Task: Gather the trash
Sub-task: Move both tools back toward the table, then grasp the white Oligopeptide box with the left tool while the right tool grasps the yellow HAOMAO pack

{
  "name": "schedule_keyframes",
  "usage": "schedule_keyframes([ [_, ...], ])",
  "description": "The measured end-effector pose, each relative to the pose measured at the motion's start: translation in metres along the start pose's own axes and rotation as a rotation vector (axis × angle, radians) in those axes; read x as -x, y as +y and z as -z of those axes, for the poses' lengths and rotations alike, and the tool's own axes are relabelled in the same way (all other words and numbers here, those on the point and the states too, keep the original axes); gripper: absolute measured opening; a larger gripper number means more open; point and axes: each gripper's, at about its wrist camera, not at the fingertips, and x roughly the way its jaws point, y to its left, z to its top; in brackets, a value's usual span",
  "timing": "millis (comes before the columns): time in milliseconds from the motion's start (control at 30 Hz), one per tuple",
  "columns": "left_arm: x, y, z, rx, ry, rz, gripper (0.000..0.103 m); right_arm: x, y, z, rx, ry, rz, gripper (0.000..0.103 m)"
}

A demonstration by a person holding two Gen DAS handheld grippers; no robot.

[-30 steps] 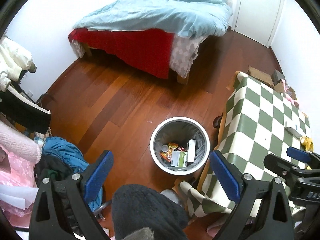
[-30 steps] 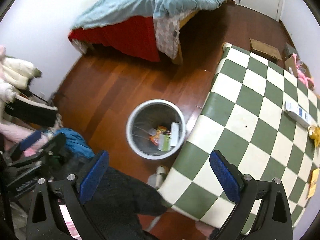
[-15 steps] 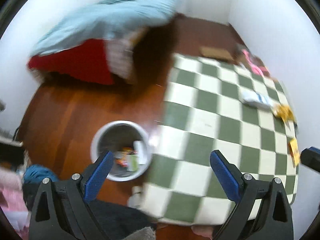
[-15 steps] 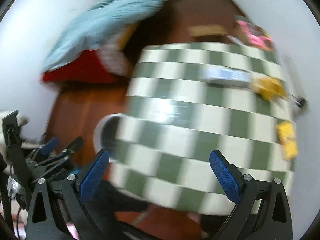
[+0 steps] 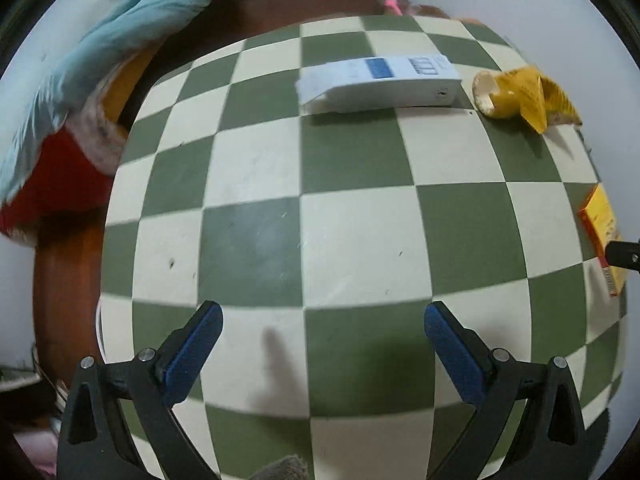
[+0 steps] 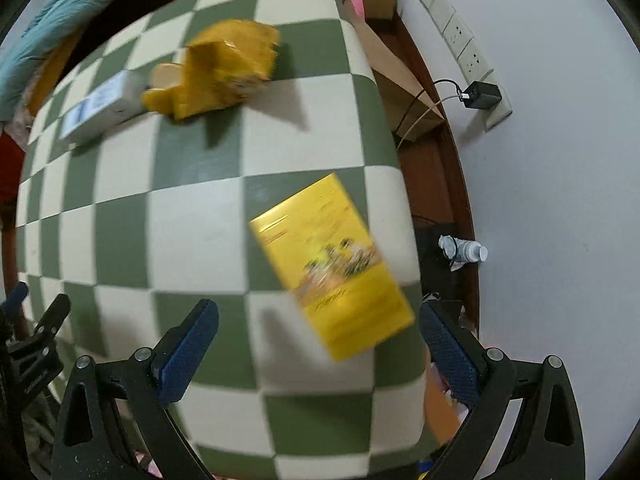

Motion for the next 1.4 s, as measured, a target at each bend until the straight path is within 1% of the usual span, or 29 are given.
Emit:
schedule_keyframes([
  [67, -0.005, -0.003, -0.007, -0.021, 0.003, -0.011, 0.103, -0.011, -0.004, -0.006, 0.000, 0.015, -0.001, 0.098],
  [100, -0.007, -0.004, -0.010, -0.026, 0.006, -0.015, 0.103, -0.017, -0.002, -0.009, 0.002, 0.026, 0.006, 0.088],
  [133, -0.010, -0.004, -0.014, -0.035, 0.008, -0.020, 0.103, -0.020, -0.001, -0.010, 0.003, 0.033, 0.013, 0.082],
  [167, -0.011, -0.004, -0.017, -0.042, 0.007, -0.021, 0.103, -0.019, 0.001, -0.011, 0.004, 0.022, 0.017, 0.079],
  [200, -0.012, -0.004, -0.020, -0.056, 0.007, -0.032, 0.103, -0.018, 0.003, -0.011, 0.008, 0.019, 0.017, 0.071],
  [233, -0.013, -0.006, -0.024, -0.074, 0.004, -0.038, 0.103, -0.014, 0.007, -0.010, 0.012, 0.015, 0.010, 0.069],
  [300, -0.013, -0.009, -0.032, -0.124, -0.007, -0.048, 0.103, -0.011, 0.012, -0.011, -0.005, 0.014, -0.031, 0.069],
  [400, -0.006, -0.015, -0.056, -0.253, -0.057, -0.090, 0.103, -0.006, 0.016, -0.019, -0.055, 0.004, -0.086, 0.069],
  [467, 0.001, -0.022, -0.082, -0.369, -0.103, -0.117, 0.103, -0.005, 0.018, -0.029, -0.100, -0.009, -0.092, 0.069],
  [533, 0.003, -0.027, -0.103, -0.453, -0.126, -0.144, 0.103, -0.009, 0.019, -0.039, -0.154, -0.005, -0.102, 0.069],
  [567, 0.001, -0.034, -0.115, -0.520, -0.134, -0.152, 0.103, -0.012, 0.020, -0.042, -0.171, 0.005, -0.117, 0.069],
  [600, -0.001, -0.039, -0.122, -0.566, -0.141, -0.161, 0.103, -0.013, 0.020, -0.045, -0.187, 0.016, -0.134, 0.076],
  [633, -0.004, -0.045, -0.129, -0.621, -0.141, -0.165, 0.102, -0.014, 0.022, -0.049, -0.197, 0.025, -0.145, 0.080],
  [700, -0.016, -0.057, -0.140, -0.726, -0.106, -0.146, 0.102, -0.013, 0.023, -0.051, -0.199, 0.029, -0.157, 0.080],
  [800, -0.030, -0.069, -0.145, -0.796, -0.052, -0.081, 0.101, -0.012, 0.028, -0.053, -0.164, 0.017, -0.103, 0.080],
  [833, -0.038, -0.073, -0.143, -0.826, -0.033, -0.072, 0.099, -0.012, 0.030, -0.053, -0.158, 0.015, -0.096, 0.080],
  [867, -0.042, -0.075, -0.143, -0.840, -0.018, -0.067, 0.088, -0.012, 0.032, -0.053, -0.148, 0.014, -0.090, 0.080],
  [900, -0.046, -0.076, -0.144, -0.843, 0.001, -0.059, 0.066, -0.012, 0.032, -0.054, -0.143, 0.013, -0.082, 0.080],
  [933, -0.050, -0.077, -0.145, -0.837, 0.027, -0.054, 0.062, -0.013, 0.033, -0.053, -0.133, 0.009, -0.073, 0.079],
  [967, -0.047, -0.077, -0.147, -0.814, 0.037, -0.020, 0.050, -0.013, 0.034, -0.053, -0.127, 0.002, -0.068, 0.079],
  [1000, -0.045, -0.076, -0.145, -0.798, 0.042, -0.009, 0.046, -0.013, 0.035, -0.053, -0.122, -0.005, -0.065, 0.074],
  [1067, -0.042, -0.074, -0.146, -0.749, 0.071, -0.004, 0.041, -0.010, 0.036, -0.051, -0.122, -0.022, -0.040, 0.066],
  [1133, -0.038, -0.068, -0.146, -0.665, 0.109, 0.016, 0.040, -0.008, 0.036, -0.048, -0.138, -0.024, -0.058, 0.064],
  [1167, -0.038, -0.061, -0.145, -0.582, 0.153, 0.017, 0.039, -0.007, 0.035, -0.046, -0.150, -0.019, -0.070, 0.063],
  [1200, -0.039, -0.052, -0.144, -0.482, 0.221, 0.036, 0.038, -0.007, 0.035, -0.045, -0.160, -0.011, -0.103, 0.063],
  [1267, -0.032, -0.044, -0.141, -0.372, 0.232, 0.098, 0.038, -0.008, 0.034, -0.043, -0.183, 0.014, -0.179, 0.064],
  [1300, -0.030, -0.043, -0.140, -0.349, 0.236, 0.113, 0.038, -0.008, 0.036, -0.042, -0.184, 0.029, -0.202, 0.064],
  [1367, -0.027, -0.041, -0.136, -0.302, 0.232, 0.191, 0.038, -0.007, 0.042, -0.041, -0.157, 0.030, -0.181, 0.064],
  [1400, -0.028, -0.042, -0.134, -0.294, 0.221, 0.178, 0.038, -0.006, 0.046, -0.041, -0.133, 0.025, -0.141, 0.066],
])
